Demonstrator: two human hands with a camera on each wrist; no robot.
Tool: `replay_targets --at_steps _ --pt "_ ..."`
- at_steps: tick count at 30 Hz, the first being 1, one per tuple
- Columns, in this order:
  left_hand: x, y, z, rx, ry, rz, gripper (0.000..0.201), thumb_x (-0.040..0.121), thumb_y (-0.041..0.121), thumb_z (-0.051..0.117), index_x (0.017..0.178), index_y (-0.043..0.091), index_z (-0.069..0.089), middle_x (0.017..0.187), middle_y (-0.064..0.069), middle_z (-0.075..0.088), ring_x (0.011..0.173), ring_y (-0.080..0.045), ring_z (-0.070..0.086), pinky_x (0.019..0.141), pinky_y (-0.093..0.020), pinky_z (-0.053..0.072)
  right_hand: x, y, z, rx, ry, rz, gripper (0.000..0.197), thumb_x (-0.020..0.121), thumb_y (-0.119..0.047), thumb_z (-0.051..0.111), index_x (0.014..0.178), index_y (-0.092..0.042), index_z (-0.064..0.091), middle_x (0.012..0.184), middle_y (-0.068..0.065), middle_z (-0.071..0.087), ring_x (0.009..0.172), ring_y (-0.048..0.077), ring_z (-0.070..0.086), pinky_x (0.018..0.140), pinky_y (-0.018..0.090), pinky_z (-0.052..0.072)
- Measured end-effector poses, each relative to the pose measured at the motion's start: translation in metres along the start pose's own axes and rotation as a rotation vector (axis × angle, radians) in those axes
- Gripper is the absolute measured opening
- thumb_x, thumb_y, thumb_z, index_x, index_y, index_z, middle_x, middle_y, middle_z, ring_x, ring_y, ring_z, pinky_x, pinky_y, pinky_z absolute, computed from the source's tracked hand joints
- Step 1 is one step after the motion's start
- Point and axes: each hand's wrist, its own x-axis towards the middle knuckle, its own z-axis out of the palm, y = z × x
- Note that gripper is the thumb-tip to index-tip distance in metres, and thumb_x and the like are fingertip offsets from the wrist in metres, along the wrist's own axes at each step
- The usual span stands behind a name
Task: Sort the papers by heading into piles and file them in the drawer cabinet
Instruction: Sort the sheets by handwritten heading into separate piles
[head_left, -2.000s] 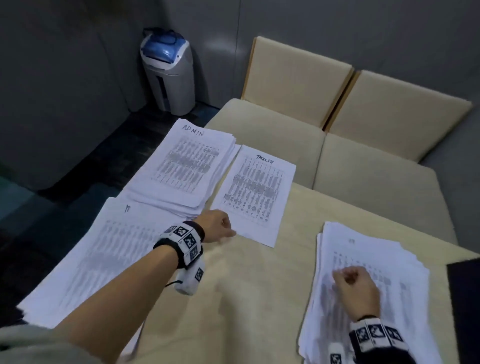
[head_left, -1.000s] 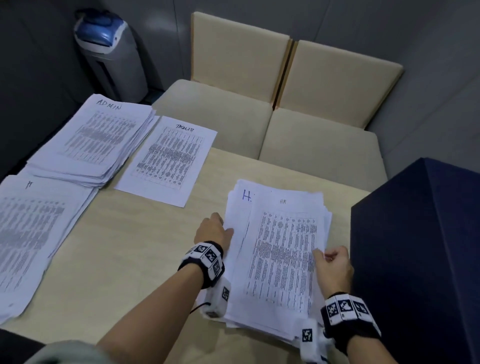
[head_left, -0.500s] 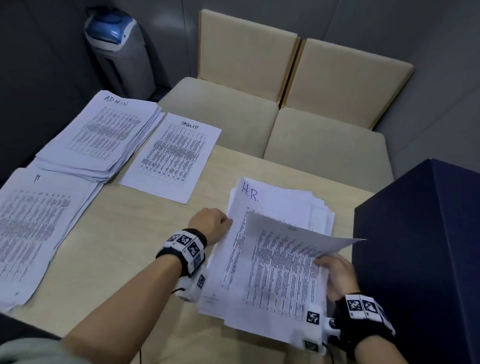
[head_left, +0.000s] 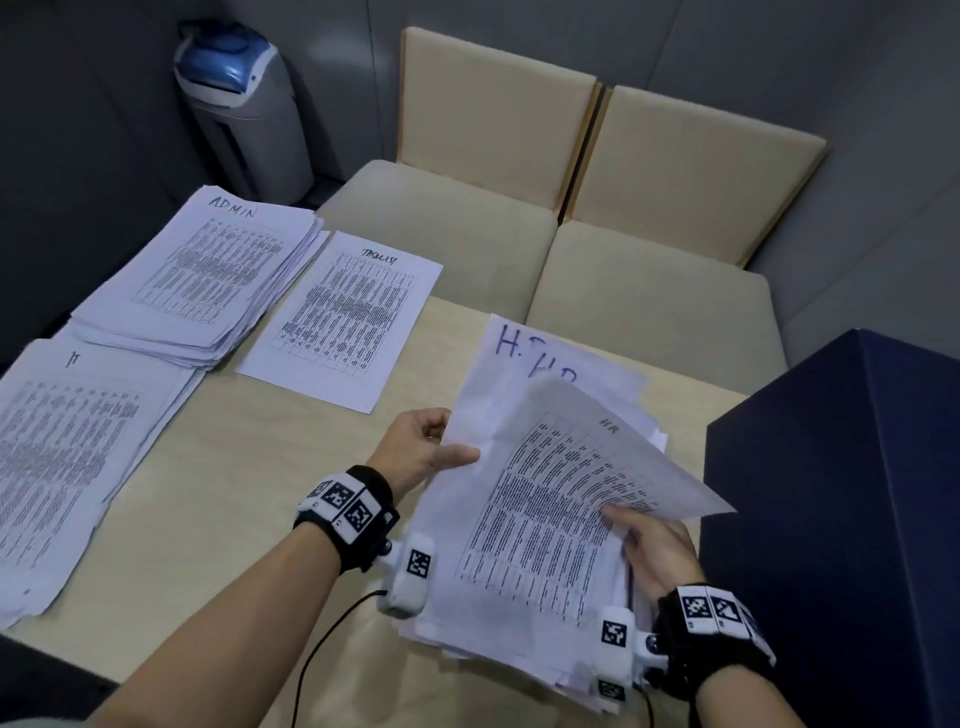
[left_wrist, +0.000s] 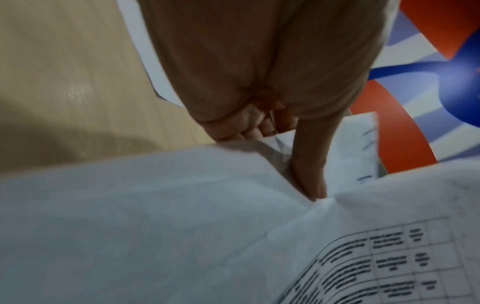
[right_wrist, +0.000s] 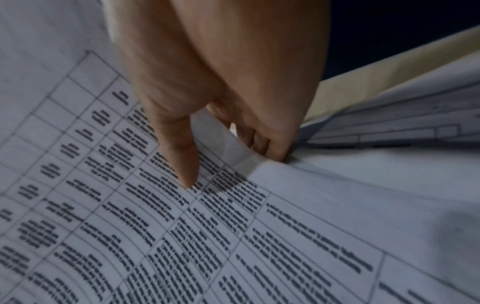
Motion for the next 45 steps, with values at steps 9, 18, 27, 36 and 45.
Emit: replay_targets --at_steps 9,18,27,36,45 --pt "0.006 -0.001 -0.001 -0.026 0.097 -0.016 0.016 0.085 0.005 0.072 0.1 0.0 0.069 0.089 -0.011 0.073 0.072 -0.02 0.069 0.064 -0.031 0.057 0.001 0.003 0.005 -0.124 0.018 -0.079 0.065 0.054 -0.01 0.088 0.114 0.005 0.065 0.103 0.018 0.074 0.093 0.033 0.073 0.08 0.041 0.058" --pt "0.011 -0.012 0.001 0.089 0.178 -0.143 0.022 0.071 -0.021 0.043 0.076 -0.012 0.064 0.068 -0.015 0.056 0.063 -0.023 0.05 0.054 -0.024 0.039 -0.01 -0.013 0.009 -0.087 -0.097 -0.063 0.036 0.09 0.017 0.047 0.089 -0.013 0.067 0.063 -0.01 0.072 0.07 0.012 0.067 0.055 0.021 0.052" --pt "0.01 -0.009 0.015 -0.074 0.045 -0.169 0.05 0.069 -0.025 0.03 0.049 0.004 0.066 0.074 -0.017 0.071 0.076 -0.029 0.068 0.068 -0.026 0.054 0.003 -0.024 0.011 0.006 0.007 -0.038 0.031 0.096 0.003 0.047 0.12 -0.002 0.066 0.116 0.01 0.07 0.089 0.022 0.07 0.068 0.024 0.058" --pt "0.023 -0.042 -0.002 0.687 0.332 -0.301 0.026 0.072 0.029 0.081 0.079 0.014 0.061 0.077 -0.004 0.068 0.07 -0.024 0.066 0.061 -0.033 0.054 -0.007 0.001 0.005 -0.235 0.154 -0.117 0.04 0.069 -0.008 0.076 0.104 -0.008 0.057 0.11 0.013 0.067 0.1 0.031 0.063 0.092 0.048 0.051" --pt "0.027 -0.014 -0.019 1.277 0.125 -0.063 0.042 0.093 0.033 0.059 0.057 0.015 0.047 0.058 0.001 0.05 0.067 -0.025 0.061 0.058 -0.026 0.041 -0.01 -0.009 0.01 -0.229 0.113 -0.155 0.011 0.081 0.01 0.065 0.088 0.001 0.067 0.078 0.012 0.072 0.067 0.024 0.067 0.058 0.029 0.048"
